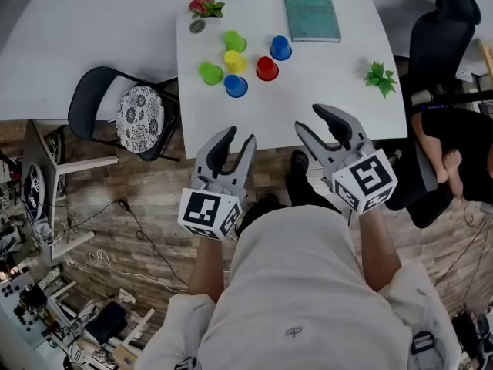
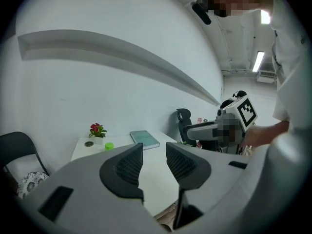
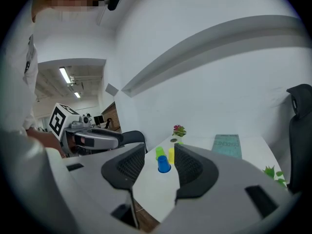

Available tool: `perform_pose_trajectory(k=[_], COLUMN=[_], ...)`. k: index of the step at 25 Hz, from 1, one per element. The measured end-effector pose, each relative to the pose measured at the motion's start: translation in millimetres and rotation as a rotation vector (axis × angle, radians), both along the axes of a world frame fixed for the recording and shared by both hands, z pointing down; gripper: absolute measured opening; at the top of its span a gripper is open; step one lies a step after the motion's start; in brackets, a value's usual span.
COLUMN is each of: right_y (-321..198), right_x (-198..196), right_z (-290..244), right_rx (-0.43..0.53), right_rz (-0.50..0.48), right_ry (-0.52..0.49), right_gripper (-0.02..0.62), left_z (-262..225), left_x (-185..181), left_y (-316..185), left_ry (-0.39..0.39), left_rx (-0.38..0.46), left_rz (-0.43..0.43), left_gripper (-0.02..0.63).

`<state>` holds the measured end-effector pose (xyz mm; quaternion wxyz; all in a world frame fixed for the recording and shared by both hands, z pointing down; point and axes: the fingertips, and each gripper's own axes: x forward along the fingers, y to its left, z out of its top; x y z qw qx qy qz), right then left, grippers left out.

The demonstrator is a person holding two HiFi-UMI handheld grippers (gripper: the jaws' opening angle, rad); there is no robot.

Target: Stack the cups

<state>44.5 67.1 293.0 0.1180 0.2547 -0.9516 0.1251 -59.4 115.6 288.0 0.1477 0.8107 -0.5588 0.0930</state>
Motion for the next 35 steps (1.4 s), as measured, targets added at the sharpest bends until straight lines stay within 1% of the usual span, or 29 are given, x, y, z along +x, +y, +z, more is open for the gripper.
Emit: perform_pose_trajectory(k=[8, 14, 24, 30, 35], right_y=[-29, -43, -56, -65, -77], right_x=[3, 1, -13, -24, -36], right_z=[19, 33, 63, 78, 92], right_rx=[-0.013, -0.015, -0.019, -0.023, -0.029], right_rz=[-0.065, -0.095, -0.117, -0.124, -0.121], right_ry=[0.028, 0.057, 0.095, 0.12, 0.133], right_gripper=[0.189, 0.201, 0.215, 0.216, 0.222], left_z=[8, 13, 28, 41, 52], left_x=[11, 17, 8, 1, -4], left_y=[-20, -24, -29, -35, -46], left_ry=[-0.01, -0.016, -0.007, 0.009, 0.008], left_rx=[-0.014, -0.024, -0.034, -0.05, -0.059], left_rz=[-0.066, -0.093, -0.146, -0.152, -0.145], left_gripper=[0.152, 0.156, 0.161, 0.164, 0.166])
